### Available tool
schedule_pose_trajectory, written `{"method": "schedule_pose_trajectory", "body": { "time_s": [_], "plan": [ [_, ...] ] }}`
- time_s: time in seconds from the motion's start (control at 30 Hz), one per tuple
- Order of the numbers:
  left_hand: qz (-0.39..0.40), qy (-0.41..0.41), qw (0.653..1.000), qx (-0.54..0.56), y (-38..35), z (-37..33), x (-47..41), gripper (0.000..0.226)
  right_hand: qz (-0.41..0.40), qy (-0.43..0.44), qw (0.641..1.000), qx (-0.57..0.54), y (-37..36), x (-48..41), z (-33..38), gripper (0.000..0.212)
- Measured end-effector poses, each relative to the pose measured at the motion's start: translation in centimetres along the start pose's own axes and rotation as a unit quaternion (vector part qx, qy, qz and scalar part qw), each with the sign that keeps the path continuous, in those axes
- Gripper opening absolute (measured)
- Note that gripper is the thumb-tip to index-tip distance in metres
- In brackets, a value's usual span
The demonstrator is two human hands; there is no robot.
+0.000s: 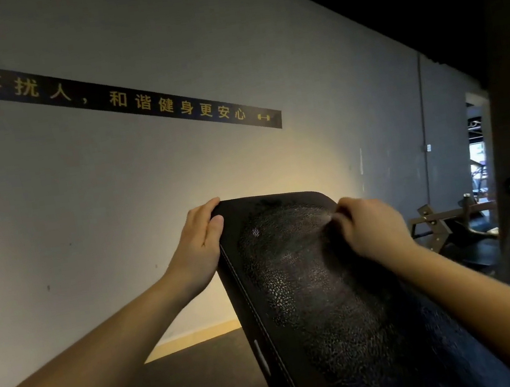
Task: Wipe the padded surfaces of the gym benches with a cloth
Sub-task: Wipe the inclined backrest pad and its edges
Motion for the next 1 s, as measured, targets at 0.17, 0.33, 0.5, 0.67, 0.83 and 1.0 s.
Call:
{"method": "schedule_pose_trajectory", "body": {
  "time_s": [0.17,0.33,0.5,0.67,0.83,1.0],
  "plan": [
    [0.014,0.003,0.999,-0.029,0.3,-0.3,0.2,0.046,-0.010,-0.002,0.999,-0.040,-0.5,-3.0,7.7,0.023],
    [0.017,0.002,1.000,-0.023,0.7,-0.4,0.3,0.045,0.027,0.258,0.964,-0.051,0.6,6.5,16.6,0.018],
    [0.011,-0.005,1.000,-0.012,0.2,-0.5,0.2,0.047,-0.009,0.159,0.986,-0.041,0.6,2.5,11.5,0.019],
    [0.029,0.008,0.999,-0.029,0.5,-0.7,0.4,0.046,-0.007,0.110,0.992,-0.062,-0.1,-3.4,13.6,0.019],
    [-0.003,0.003,1.000,-0.006,0.6,-0.5,0.5,0.045,0.056,0.254,0.963,-0.069,0.4,7.8,13.3,0.014],
    [0.003,-0.002,1.000,-0.005,0.2,-0.5,0.5,0.047,0.013,0.207,0.978,-0.029,0.3,2.6,13.6,0.015]
  ]
}}
Point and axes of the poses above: each hand's wrist, its own x-axis away from the middle knuckle, its own y-axis out of the back of the hand, z = x × y, the point moved 9 cm from there along -x, towards the middle knuckle, and after that the axes turned 11 degrees about z, right-handed, at the moved point
